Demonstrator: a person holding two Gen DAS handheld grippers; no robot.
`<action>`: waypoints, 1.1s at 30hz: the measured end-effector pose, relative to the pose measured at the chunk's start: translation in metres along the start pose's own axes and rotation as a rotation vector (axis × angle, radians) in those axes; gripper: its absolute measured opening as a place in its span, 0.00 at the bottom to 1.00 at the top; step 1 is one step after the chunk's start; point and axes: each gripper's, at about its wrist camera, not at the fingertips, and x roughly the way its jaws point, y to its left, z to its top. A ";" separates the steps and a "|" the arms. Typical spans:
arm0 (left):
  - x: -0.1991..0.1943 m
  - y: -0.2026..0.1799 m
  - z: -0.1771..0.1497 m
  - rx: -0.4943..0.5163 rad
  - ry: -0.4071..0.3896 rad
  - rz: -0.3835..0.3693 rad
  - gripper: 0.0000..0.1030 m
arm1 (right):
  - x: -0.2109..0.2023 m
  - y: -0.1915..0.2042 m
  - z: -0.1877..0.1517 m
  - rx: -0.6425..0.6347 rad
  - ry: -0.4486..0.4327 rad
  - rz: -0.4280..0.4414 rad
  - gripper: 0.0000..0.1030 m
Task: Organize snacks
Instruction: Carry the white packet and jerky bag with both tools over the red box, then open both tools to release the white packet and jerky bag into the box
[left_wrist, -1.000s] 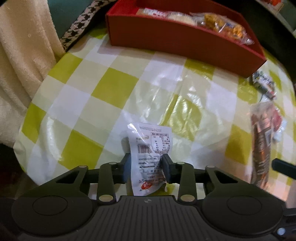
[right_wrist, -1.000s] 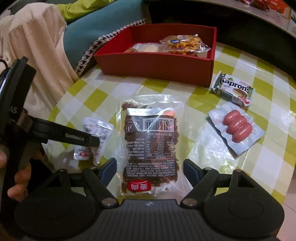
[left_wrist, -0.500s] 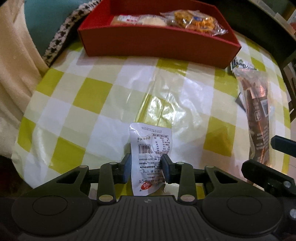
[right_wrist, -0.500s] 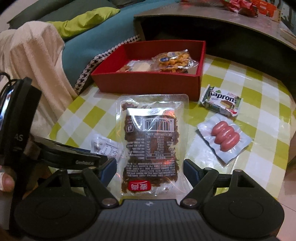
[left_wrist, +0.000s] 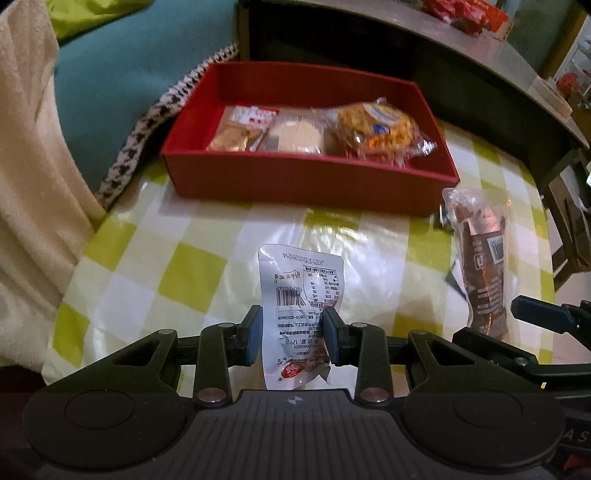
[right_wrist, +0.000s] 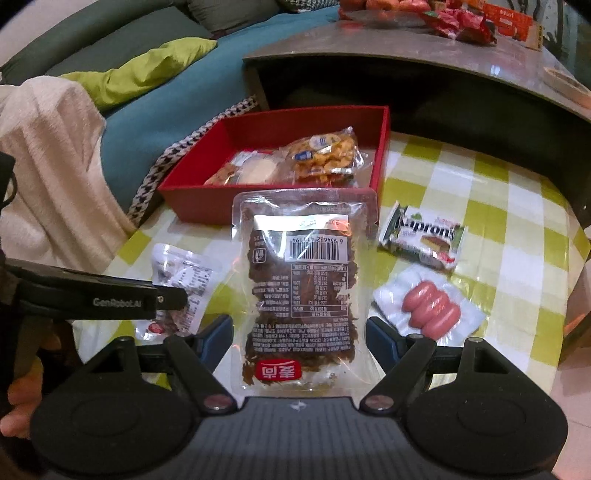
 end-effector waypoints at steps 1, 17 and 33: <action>0.001 0.001 0.003 -0.005 -0.003 -0.003 0.41 | 0.001 0.000 0.002 0.003 -0.003 -0.002 0.82; 0.001 -0.001 0.059 -0.007 -0.109 -0.008 0.41 | 0.011 -0.013 0.068 0.035 -0.100 0.009 0.82; 0.029 -0.001 0.128 -0.034 -0.164 -0.001 0.41 | 0.057 -0.021 0.129 0.035 -0.129 0.006 0.82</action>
